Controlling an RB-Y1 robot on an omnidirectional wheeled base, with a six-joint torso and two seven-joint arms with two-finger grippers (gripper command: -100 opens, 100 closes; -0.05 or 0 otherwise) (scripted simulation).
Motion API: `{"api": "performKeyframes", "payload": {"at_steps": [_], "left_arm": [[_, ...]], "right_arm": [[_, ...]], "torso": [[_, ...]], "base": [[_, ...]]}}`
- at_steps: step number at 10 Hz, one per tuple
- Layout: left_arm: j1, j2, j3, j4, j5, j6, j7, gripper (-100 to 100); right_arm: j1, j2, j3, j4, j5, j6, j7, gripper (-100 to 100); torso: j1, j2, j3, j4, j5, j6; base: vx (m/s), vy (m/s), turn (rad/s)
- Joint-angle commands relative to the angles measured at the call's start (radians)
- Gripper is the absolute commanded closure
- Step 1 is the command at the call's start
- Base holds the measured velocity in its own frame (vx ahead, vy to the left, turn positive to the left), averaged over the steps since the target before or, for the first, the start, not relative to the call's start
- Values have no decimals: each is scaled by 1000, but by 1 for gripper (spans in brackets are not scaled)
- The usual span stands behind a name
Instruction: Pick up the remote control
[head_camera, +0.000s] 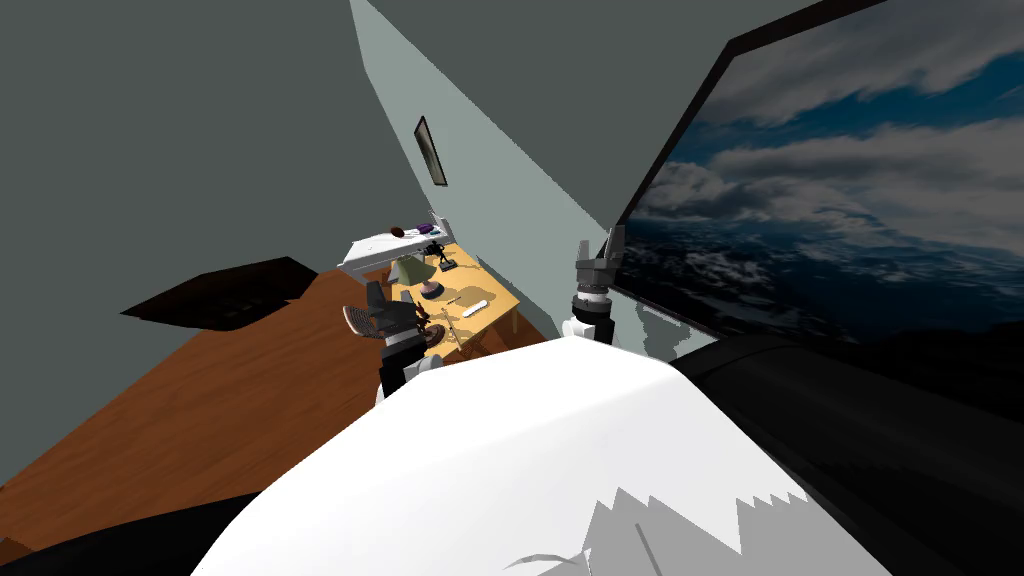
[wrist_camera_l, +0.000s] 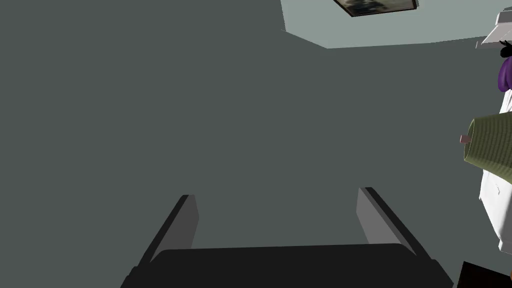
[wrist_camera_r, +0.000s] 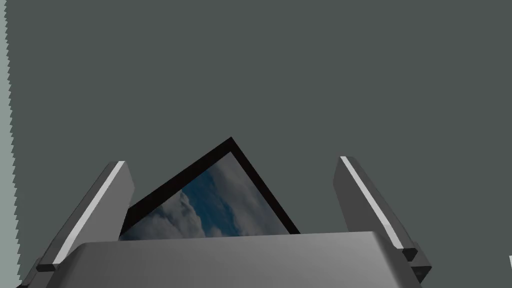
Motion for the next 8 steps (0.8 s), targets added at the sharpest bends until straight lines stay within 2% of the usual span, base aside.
{"api": "performKeyframes", "payload": {"at_steps": [1,4,8], "left_arm": [[-5,36,3,10,7,3,-3,-100],[-22,121,16,52,38,18,-12,-100],[-60,229,44,149,115,59,-30,-100]], "right_arm": [[0,0,0,0,0,0,0,0],[0,0,0,0,0,0,0,0],[0,0,0,0,0,0,0,0]], "torso": [[0,0,0,0,0,0],[-1,2,1,0,0,0],[-1,3,2,1,0,0]], "base": [[-13,-4,-37],[-40,-20,-70],[-45,-20,-129]]}}
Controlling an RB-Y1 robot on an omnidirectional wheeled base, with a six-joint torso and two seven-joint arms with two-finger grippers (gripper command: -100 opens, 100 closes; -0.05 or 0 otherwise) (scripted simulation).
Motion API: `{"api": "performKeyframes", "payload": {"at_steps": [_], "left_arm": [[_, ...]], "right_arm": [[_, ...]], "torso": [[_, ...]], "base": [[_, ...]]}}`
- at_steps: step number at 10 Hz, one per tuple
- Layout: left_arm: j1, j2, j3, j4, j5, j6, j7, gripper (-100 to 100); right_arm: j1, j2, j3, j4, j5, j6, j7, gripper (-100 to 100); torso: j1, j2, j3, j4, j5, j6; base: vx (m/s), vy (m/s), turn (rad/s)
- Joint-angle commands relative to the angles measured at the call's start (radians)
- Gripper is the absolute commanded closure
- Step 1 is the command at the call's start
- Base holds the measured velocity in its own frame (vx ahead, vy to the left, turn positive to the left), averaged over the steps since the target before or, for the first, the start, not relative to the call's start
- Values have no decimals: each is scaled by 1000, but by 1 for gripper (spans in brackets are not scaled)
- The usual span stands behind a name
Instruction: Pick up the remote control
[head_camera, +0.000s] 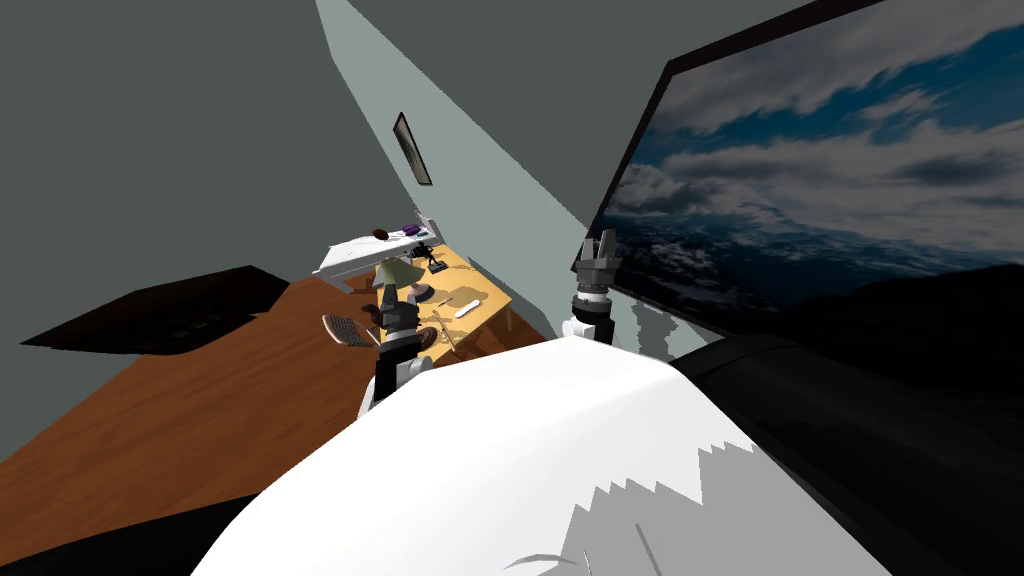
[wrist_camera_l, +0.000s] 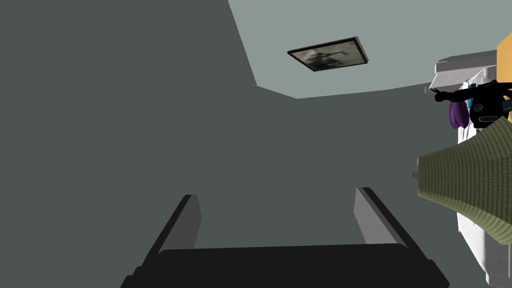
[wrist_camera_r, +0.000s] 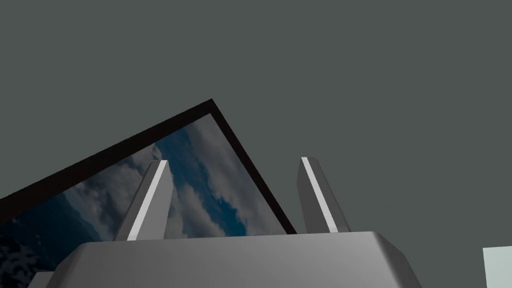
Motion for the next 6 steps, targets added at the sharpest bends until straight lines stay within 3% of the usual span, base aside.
{"api": "performKeyframes", "payload": {"at_steps": [1,3,6], "left_arm": [[-9,47,17,48,43,20,-3,-100],[-29,97,35,107,101,57,-10,-100],[-38,121,45,157,133,79,-12,-100]], "right_arm": [[0,0,0,0,0,0,0,0],[0,0,0,0,0,0,0,0],[0,0,0,0,0,0,0,0]], "torso": [[0,0,0,0,0,0],[0,1,0,0,0,0],[0,-1,-1,0,0,0]], "base": [[-57,-26,-155],[-46,-41,-216],[-23,-25,-102]]}}
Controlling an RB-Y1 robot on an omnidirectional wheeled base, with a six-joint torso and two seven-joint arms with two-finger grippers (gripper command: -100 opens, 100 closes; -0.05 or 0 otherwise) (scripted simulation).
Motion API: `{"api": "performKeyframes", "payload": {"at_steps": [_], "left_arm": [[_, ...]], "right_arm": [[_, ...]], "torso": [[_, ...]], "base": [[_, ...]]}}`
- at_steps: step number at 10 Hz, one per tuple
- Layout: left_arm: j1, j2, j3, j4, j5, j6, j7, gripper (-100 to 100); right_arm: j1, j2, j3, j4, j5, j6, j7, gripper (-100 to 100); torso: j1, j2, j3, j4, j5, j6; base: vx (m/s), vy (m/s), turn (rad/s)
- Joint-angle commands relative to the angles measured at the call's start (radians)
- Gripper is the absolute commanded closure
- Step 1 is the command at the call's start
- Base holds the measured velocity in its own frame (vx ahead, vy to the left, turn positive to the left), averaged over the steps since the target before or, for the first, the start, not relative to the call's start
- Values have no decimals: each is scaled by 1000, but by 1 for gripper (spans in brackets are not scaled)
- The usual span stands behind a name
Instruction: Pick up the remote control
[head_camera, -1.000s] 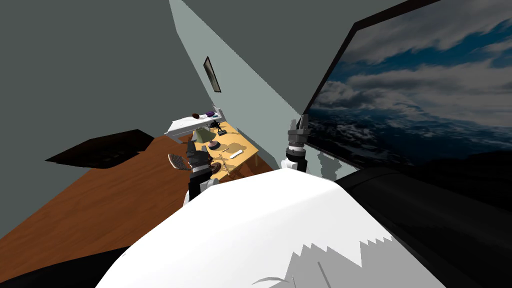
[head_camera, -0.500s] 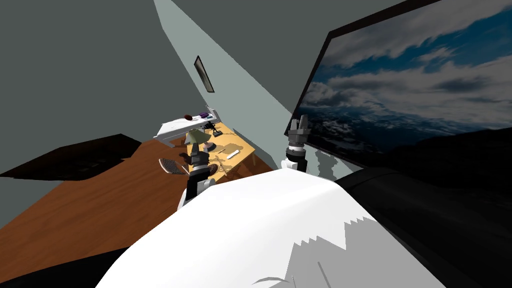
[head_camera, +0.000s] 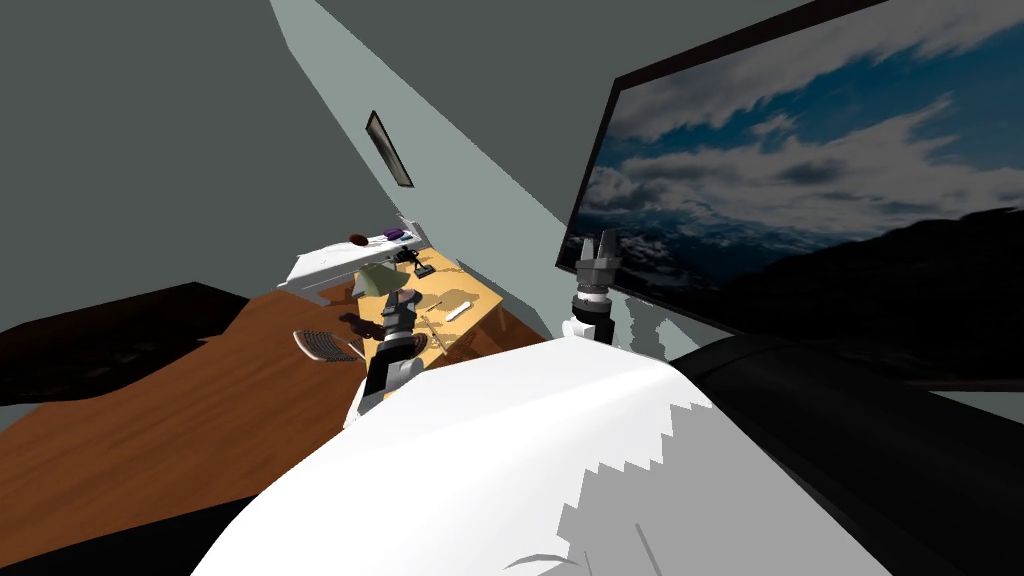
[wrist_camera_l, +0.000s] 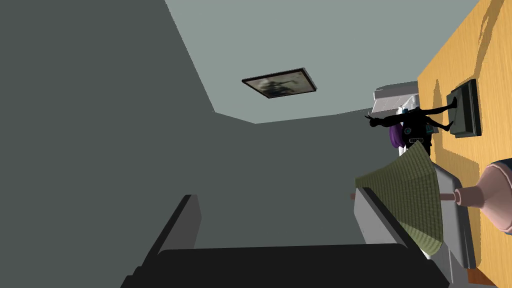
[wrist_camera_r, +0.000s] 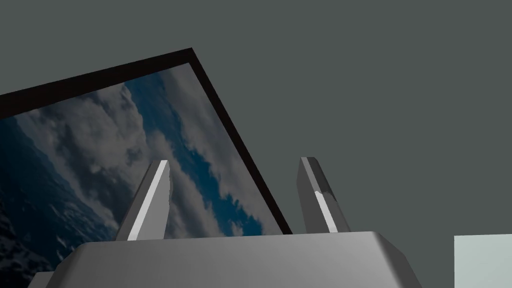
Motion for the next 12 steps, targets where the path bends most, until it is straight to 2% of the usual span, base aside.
{"api": "performKeyframes", "payload": {"at_steps": [1,2,3,4,5,7,8,9,10,11,12], "left_arm": [[-9,29,11,50,39,22,-1,-100],[-17,53,20,82,72,49,-1,-100],[-17,53,20,94,76,49,-1,-100],[-24,77,29,129,114,78,0,-100],[-24,77,29,139,114,78,0,-100],[-36,124,45,221,185,138,5,-100],[-36,124,45,235,195,144,5,-100],[-40,149,52,285,235,175,10,-100],[-40,149,52,285,238,181,10,-100],[-43,173,59,336,281,216,16,-100],[-43,173,59,336,282,220,16,-100]], "right_arm": [[0,0,0,0,0,0,0,0],[0,0,0,0,0,0,0,0],[0,0,0,0,0,0,0,0],[0,0,0,0,0,0,0,0],[0,0,0,0,0,0,0,0],[0,0,0,0,0,0,0,0],[0,0,0,0,0,0,0,0],[0,0,0,0,0,0,0,0],[0,0,0,0,0,0,0,0],[0,0,0,0,0,0,0,0],[0,0,0,0,0,0,0,0]], "torso": [[0,0,0,0,0,0],[0,0,0,0,0,1],[-1,0,0,0,0,1],[-1,0,0,0,0,0],[-1,-1,0,0,0,0],[-1,-1,-1,0,0,0],[-1,-2,-1,0,0,1],[-1,-2,-1,0,0,0],[-1,-2,-1,0,0,0],[0,-2,-1,0,0,0],[0,-2,-1,0,0,0]], "base": [[-15,-22,-140],[-22,-39,-284],[-14,-30,-83],[-8,-36,-133],[-5,-29,-103],[2,-43,-267],[11,-30,-98],[9,-35,-158],[11,-24,-98],[20,-26,-249],[23,-14,-94]]}}
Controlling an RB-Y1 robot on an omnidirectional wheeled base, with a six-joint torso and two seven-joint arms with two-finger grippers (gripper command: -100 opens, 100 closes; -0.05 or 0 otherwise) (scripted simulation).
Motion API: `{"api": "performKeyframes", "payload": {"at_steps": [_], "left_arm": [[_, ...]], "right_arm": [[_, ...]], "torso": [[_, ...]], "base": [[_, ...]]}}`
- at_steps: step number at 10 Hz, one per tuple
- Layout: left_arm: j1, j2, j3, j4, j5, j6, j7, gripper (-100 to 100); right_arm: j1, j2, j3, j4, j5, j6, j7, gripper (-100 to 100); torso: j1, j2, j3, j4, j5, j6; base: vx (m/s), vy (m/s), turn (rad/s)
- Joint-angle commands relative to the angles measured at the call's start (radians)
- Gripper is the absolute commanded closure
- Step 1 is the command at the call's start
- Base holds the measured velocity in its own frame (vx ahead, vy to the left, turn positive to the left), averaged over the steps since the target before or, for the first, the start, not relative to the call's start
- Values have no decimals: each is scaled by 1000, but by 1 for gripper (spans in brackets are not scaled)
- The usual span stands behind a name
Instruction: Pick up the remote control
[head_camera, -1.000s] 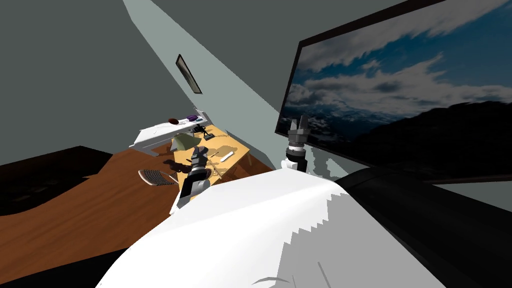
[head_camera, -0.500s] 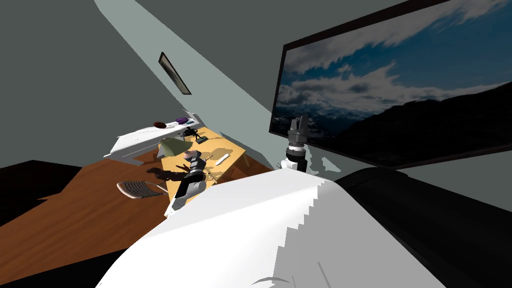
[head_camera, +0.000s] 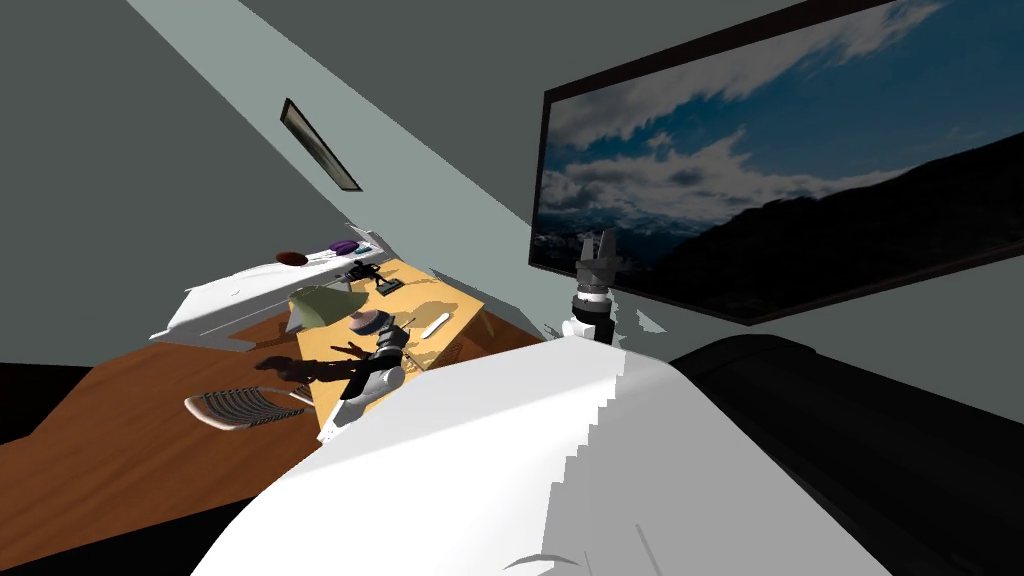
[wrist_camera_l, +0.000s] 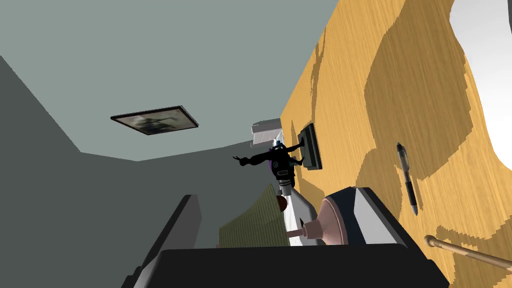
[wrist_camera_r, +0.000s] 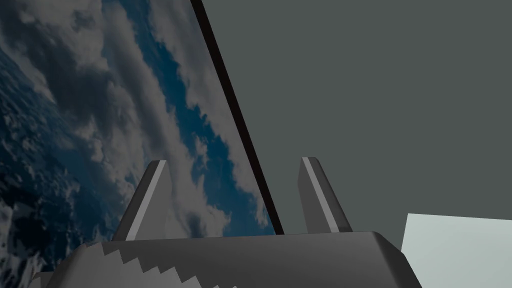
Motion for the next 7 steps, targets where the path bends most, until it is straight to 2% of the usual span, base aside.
{"api": "performKeyframes", "payload": {"at_steps": [1,2,3,4,5,6,7], "left_arm": [[-1,26,10,50,50,50,8,-100],[-1,26,10,54,52,54,8,-100],[-1,51,16,97,95,91,17,-100],[-1,51,16,107,98,96,17,-100],[0,77,22,156,143,129,28,-100],[0,77,22,161,144,141,28,-100],[2,102,28,205,192,179,40,-100]], "right_arm": [[0,0,0,0,0,0,0,0],[0,0,0,0,0,0,0,0],[0,0,0,0,0,0,0,0],[0,0,0,0,0,0,0,0],[0,0,0,0,0,0,0,0],[0,0,0,0,0,0,0,0],[0,0,0,0,0,0,0,0]], "torso": [[0,0,0,0,0,0],[0,-1,0,0,0,1],[0,0,0,0,0,0],[0,-1,0,0,0,1],[0,-1,0,0,0,0],[0,-1,-1,0,0,1],[0,-1,-1,0,0,0]], "base": [[35,-21,-153],[28,-16,-132],[35,-23,-219],[30,-15,-113],[46,-17,-225],[42,-5,-133],[50,-12,-196]]}}
